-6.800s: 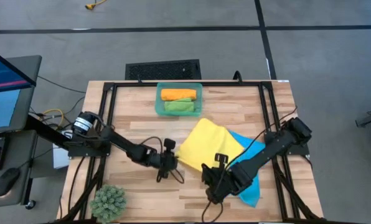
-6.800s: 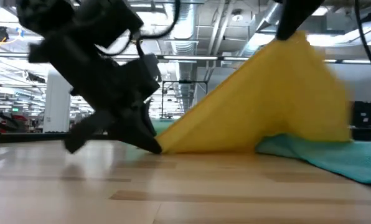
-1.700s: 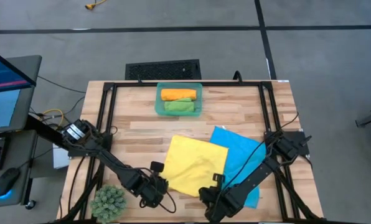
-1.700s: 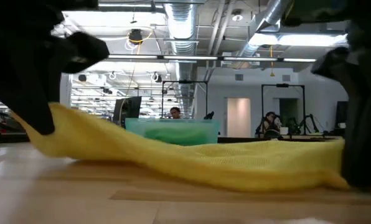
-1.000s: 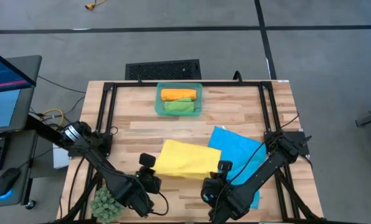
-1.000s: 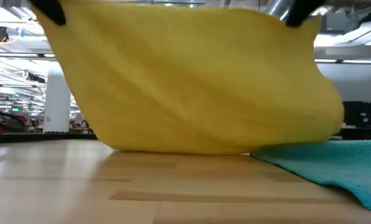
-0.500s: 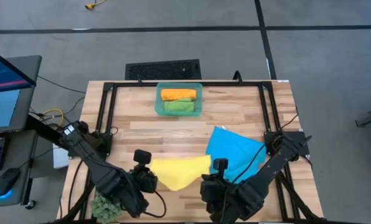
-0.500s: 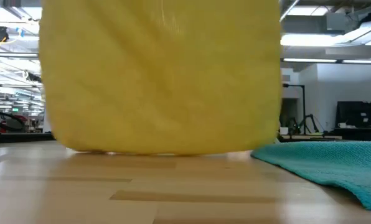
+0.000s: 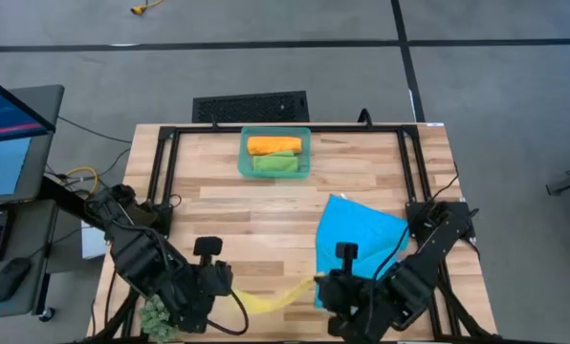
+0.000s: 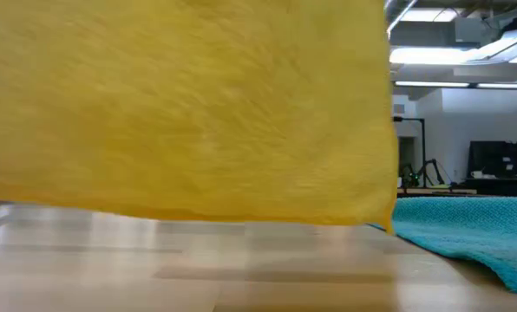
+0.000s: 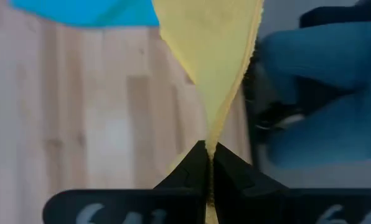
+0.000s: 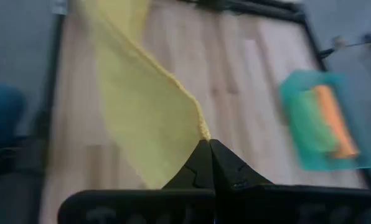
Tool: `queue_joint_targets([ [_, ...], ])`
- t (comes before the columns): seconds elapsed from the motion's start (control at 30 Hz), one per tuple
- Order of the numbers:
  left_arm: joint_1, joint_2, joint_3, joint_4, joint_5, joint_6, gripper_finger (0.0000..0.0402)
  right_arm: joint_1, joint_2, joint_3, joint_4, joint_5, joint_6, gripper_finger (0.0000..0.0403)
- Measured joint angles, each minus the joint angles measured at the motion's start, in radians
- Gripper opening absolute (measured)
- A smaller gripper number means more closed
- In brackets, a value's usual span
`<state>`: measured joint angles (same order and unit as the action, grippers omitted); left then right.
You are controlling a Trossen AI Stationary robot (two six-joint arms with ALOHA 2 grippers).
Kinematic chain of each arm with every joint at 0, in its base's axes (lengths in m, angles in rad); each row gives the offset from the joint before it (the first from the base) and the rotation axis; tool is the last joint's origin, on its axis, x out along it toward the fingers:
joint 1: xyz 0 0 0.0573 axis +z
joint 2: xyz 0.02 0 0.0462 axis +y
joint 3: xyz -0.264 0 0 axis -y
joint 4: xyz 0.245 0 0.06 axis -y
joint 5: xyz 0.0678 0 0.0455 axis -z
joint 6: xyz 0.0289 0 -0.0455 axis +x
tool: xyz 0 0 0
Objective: Roll microfiber towels into tight, uniform cylinder then place into a basket
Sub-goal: Fold the yellow towel
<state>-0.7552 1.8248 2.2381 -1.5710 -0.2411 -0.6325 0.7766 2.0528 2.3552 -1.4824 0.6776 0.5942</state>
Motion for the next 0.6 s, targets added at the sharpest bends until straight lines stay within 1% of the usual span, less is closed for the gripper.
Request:
queue_joint_targets([
  [0.13,-0.003,0.002,0.0,0.0,0.083,-0.136,0.0,0.013,-0.001,0.001,0.071,-0.081,0.031,0.0004],
  [0.27,-0.005,0.004,0.0,0.0,0.131,-0.221,0.0,0.029,-0.001,0.001,0.125,-0.119,0.035,0.0002],
  [0.43,-0.022,0.009,0.0,0.0,0.133,-0.315,0.0,0.044,-0.001,0.001,0.189,-0.127,0.043,0.0002],
  [0.53,-0.028,0.01,-0.012,0.0,0.129,-0.364,0.0,0.048,-0.001,0.001,0.178,-0.12,0.056,0.0002],
  [0.6,-0.028,0.01,-0.033,0.001,0.093,-0.35,0.0,0.038,-0.001,-0.003,0.142,-0.104,0.058,0.0002],
])
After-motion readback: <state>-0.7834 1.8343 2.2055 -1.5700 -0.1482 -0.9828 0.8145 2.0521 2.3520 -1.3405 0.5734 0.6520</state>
